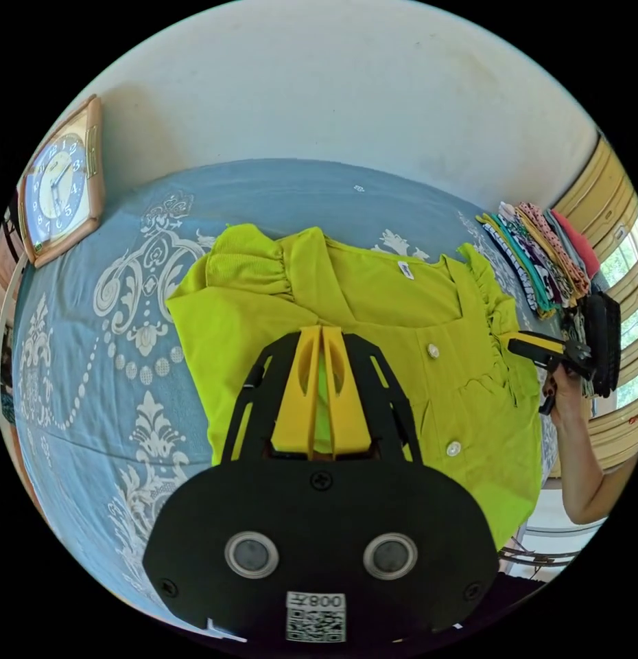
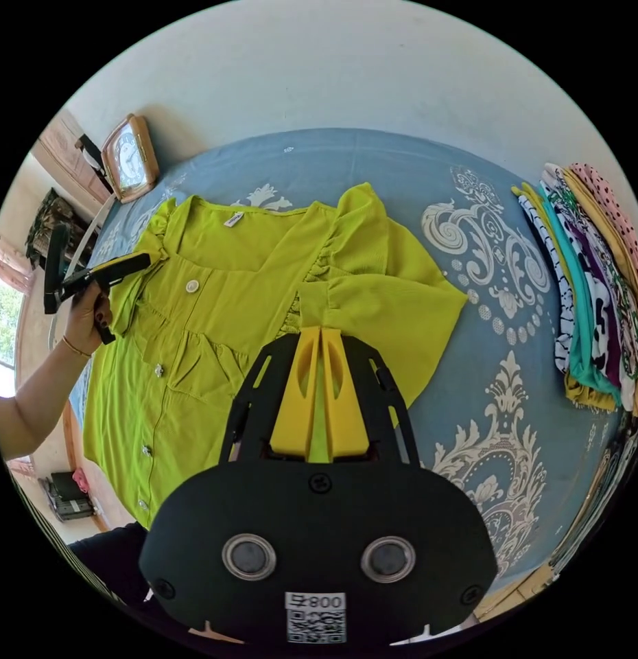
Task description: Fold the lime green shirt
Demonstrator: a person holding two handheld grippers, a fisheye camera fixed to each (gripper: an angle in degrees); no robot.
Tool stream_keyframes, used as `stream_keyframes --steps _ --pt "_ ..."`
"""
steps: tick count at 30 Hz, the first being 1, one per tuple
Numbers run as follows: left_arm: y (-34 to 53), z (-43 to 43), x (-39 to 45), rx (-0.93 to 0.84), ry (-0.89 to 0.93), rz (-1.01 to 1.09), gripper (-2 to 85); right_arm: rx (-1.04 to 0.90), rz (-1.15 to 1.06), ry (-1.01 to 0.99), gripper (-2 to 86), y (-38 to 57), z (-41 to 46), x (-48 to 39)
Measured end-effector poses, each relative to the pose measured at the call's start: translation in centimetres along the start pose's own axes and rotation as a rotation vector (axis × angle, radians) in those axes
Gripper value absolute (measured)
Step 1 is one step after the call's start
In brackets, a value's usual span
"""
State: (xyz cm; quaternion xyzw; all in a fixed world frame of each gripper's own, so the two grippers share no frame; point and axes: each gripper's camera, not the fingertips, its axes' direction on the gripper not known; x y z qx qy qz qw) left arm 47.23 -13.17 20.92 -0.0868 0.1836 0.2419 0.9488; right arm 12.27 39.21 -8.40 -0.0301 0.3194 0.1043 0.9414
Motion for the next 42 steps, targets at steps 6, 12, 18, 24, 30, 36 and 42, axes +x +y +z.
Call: stream_keyframes --steps 6,12,18,24,30,36,42 --pt "0.6 -0.3 -0.3 -0.031 0.034 -0.001 1.2 0.006 0.035 -0.053 -0.3 3.2 -1.4 2.2" --pt "2.2 -2.2 -0.7 0.038 0.096 -0.006 2.0 0.066 0.084 -0.111 0.0 7.1 -3.1 4.2" --pt "3.5 -1.6 -1.5 -0.028 0.095 -0.028 1.1 0.011 0.079 -0.157 0.1 9.6 -2.2 6.4" --pt "4.2 -2.2 -1.9 -0.029 0.106 -0.031 0.3 0.012 0.074 -0.170 0.1 12.5 -2.5 8.4" --pt "5.3 -4.8 -2.2 0.004 0.139 -0.025 0.5 0.030 0.117 -0.212 0.1 15.7 -3.5 10.9" --pt "8.2 -9.5 -3.2 0.018 0.216 -0.011 1.0 0.058 0.239 -0.254 0.2 21.6 -5.9 14.5" --pt "15.4 -13.3 -6.9 -0.225 0.287 -0.130 1.6 -0.013 0.377 -0.400 0.3 30.2 -8.2 18.6"
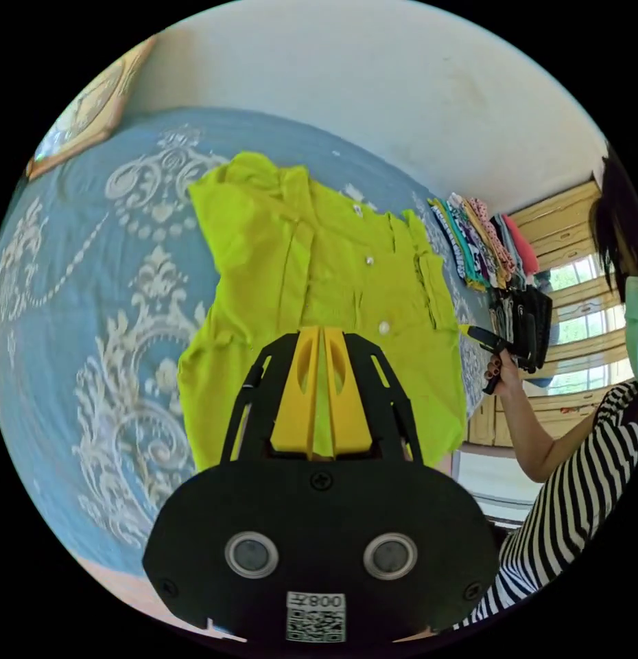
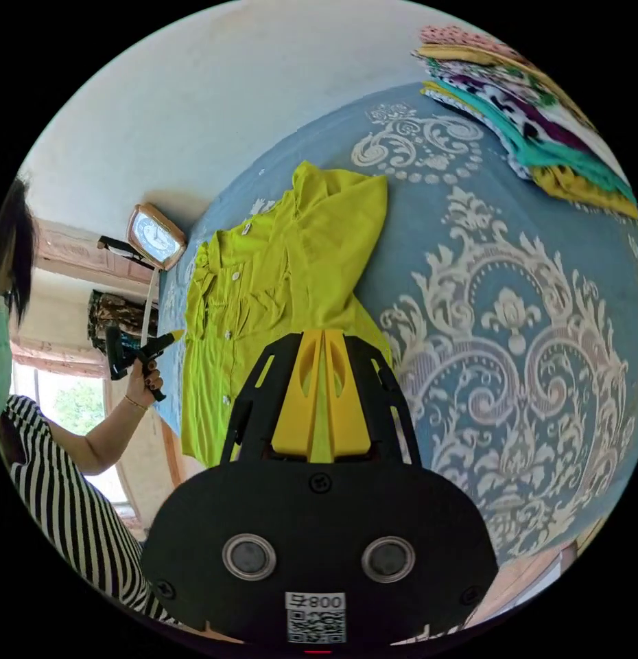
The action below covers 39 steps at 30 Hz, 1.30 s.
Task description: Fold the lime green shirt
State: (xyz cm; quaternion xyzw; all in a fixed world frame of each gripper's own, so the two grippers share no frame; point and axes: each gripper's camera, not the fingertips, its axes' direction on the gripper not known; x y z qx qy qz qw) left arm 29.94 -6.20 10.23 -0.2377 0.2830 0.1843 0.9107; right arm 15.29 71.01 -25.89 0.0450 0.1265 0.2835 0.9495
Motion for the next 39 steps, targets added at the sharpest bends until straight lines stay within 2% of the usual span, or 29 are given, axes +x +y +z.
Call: stream_keyframes --steps 5,8,14,19,23,27,30,33,39 --pt "8.8 -3.9 -4.4 -0.210 -0.050 -0.279 3.7 -0.124 0.151 -0.090 1.0 6.4 -2.4 4.1" --pt "12.7 -5.5 -5.9 -0.333 -0.108 -0.364 6.0 -0.198 0.230 -0.065 2.6 10.2 -3.7 6.0" --pt "17.3 -6.6 -8.9 -0.416 -0.030 -0.524 10.7 -0.353 0.328 0.028 6.2 15.6 -4.6 9.1" --pt "18.9 -7.8 -10.1 -0.393 0.034 -0.578 10.8 -0.411 0.334 0.030 7.2 17.3 -4.1 11.1" --pt "20.0 -8.7 -9.6 -0.478 0.057 -0.539 10.8 -0.431 0.331 0.007 7.4 18.2 -3.6 12.1" --pt "20.7 -8.6 -9.6 -0.492 0.105 -0.554 10.2 -0.439 0.362 -0.026 7.0 18.5 -3.2 13.4" --pt "20.9 -9.3 -9.7 -0.521 0.051 -0.543 7.8 -0.450 0.353 -0.049 5.4 18.3 -3.1 13.8" --pt "21.3 -10.2 -9.6 -0.513 0.126 -0.542 6.5 -0.469 0.328 -0.049 3.6 18.2 -3.1 13.8" --pt "22.1 -11.4 -8.7 -0.527 0.135 -0.538 2.0 -0.511 0.287 -0.062 1.1 17.9 -4.0 13.6"
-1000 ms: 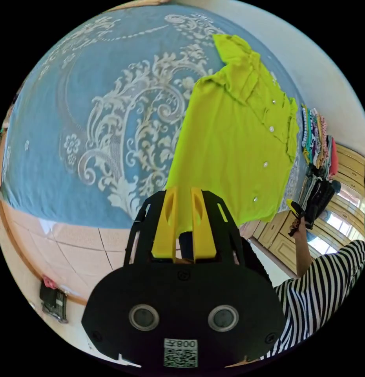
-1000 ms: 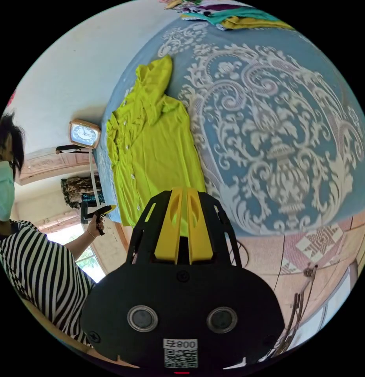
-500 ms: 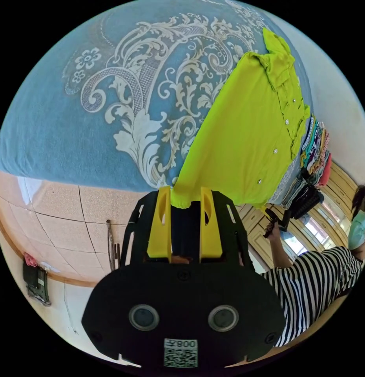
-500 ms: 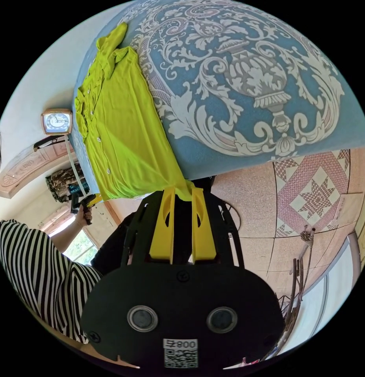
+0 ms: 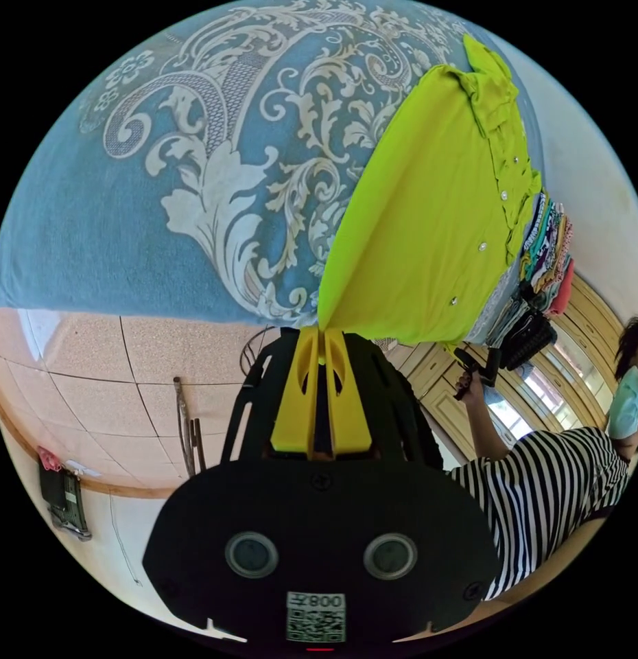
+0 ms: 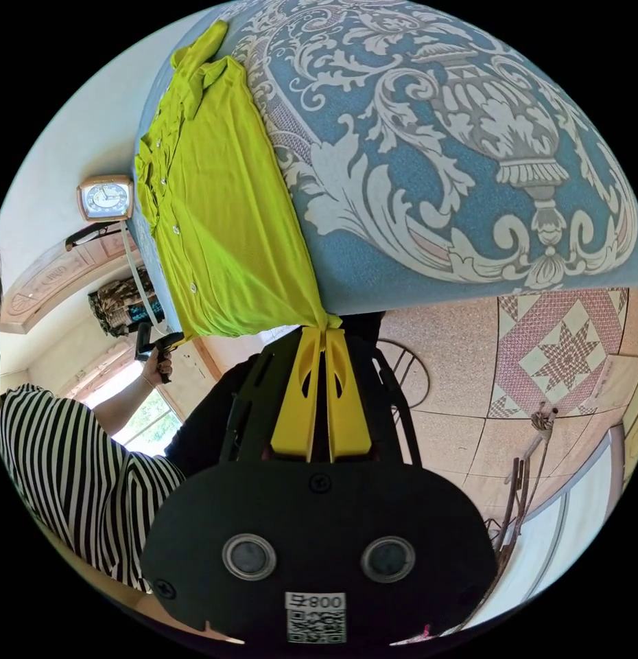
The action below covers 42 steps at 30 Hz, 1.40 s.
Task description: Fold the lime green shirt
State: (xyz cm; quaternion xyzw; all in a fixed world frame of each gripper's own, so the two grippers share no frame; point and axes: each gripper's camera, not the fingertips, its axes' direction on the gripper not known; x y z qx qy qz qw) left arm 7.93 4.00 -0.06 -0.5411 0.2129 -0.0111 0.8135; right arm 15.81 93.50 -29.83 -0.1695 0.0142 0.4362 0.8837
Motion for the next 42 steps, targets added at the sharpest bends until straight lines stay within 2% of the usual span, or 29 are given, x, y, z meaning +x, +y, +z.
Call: stream_keyframes --steps 8,18,27,34,42 --pt "3.5 -4.6 0.4 0.032 0.049 0.003 0.8 -0.017 -0.032 -0.126 0.5 1.4 -3.4 -0.3" --pt "4.8 -6.7 2.9 -0.041 0.010 0.008 0.8 -0.122 -0.061 -0.072 0.3 2.1 -5.9 -3.8" --pt "5.9 -7.5 4.4 -0.118 0.031 -0.039 0.9 -0.205 0.008 -0.070 0.3 2.5 -7.0 -6.2" --pt "1.0 -13.7 10.3 0.040 0.085 0.134 1.1 -0.123 -0.151 -0.067 0.4 -1.7 -11.6 -11.9" --pt "-7.1 -21.1 17.9 0.240 0.158 0.335 1.2 0.125 -0.375 -0.132 0.5 -9.9 -20.5 -19.8"
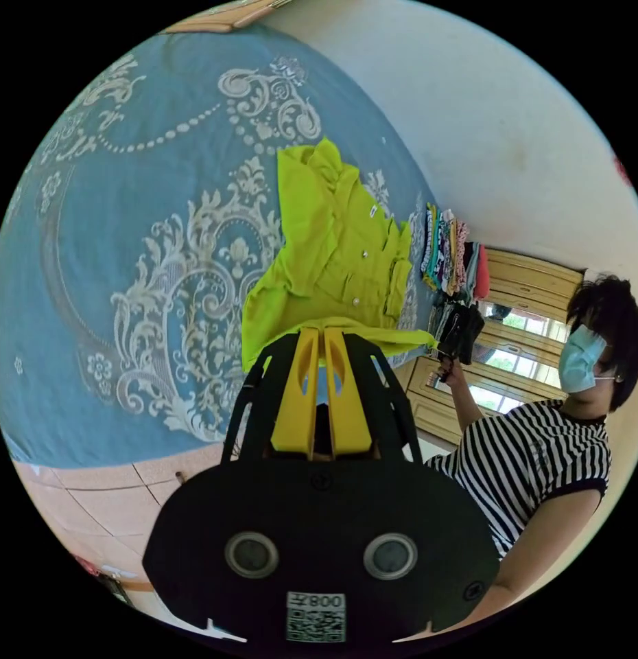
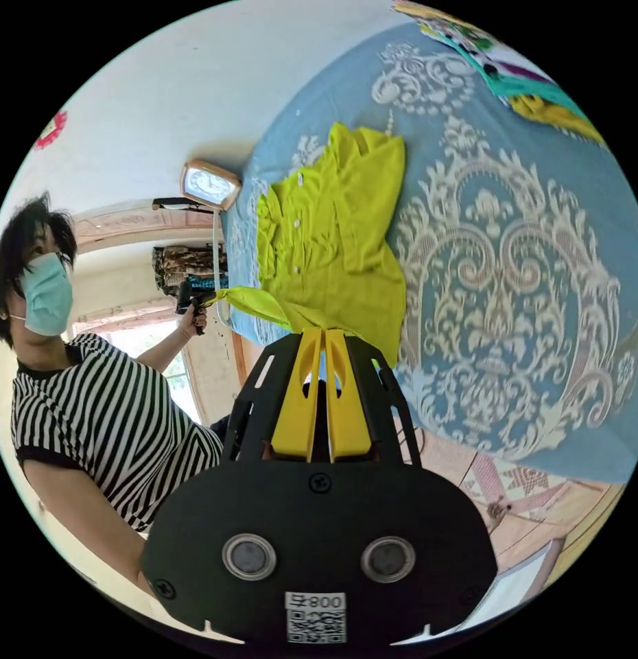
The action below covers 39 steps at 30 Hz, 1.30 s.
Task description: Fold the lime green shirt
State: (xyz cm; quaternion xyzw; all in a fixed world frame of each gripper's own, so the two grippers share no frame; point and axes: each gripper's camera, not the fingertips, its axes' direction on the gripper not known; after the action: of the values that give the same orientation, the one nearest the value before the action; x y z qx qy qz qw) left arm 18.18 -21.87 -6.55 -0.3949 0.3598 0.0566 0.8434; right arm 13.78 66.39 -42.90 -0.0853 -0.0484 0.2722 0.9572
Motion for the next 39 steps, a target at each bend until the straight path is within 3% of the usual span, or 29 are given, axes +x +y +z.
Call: stream_keyframes --steps 12,26,34,39 --pt "-12.9 -0.5 4.3 0.098 -0.006 0.102 1.3 0.030 -0.080 0.054 0.5 -13.5 -2.2 -4.8" --pt "-25.7 3.6 5.7 0.106 -0.143 0.049 2.4 -0.027 -0.042 0.158 0.9 -27.2 0.4 -9.2" --pt "-26.8 4.7 6.0 0.251 -0.218 -0.010 3.6 0.065 0.019 0.230 1.8 -29.7 1.6 -11.8" --pt "-24.6 5.5 8.3 0.373 -0.246 0.016 3.5 0.180 -0.087 0.415 0.9 -29.3 3.5 -17.9"
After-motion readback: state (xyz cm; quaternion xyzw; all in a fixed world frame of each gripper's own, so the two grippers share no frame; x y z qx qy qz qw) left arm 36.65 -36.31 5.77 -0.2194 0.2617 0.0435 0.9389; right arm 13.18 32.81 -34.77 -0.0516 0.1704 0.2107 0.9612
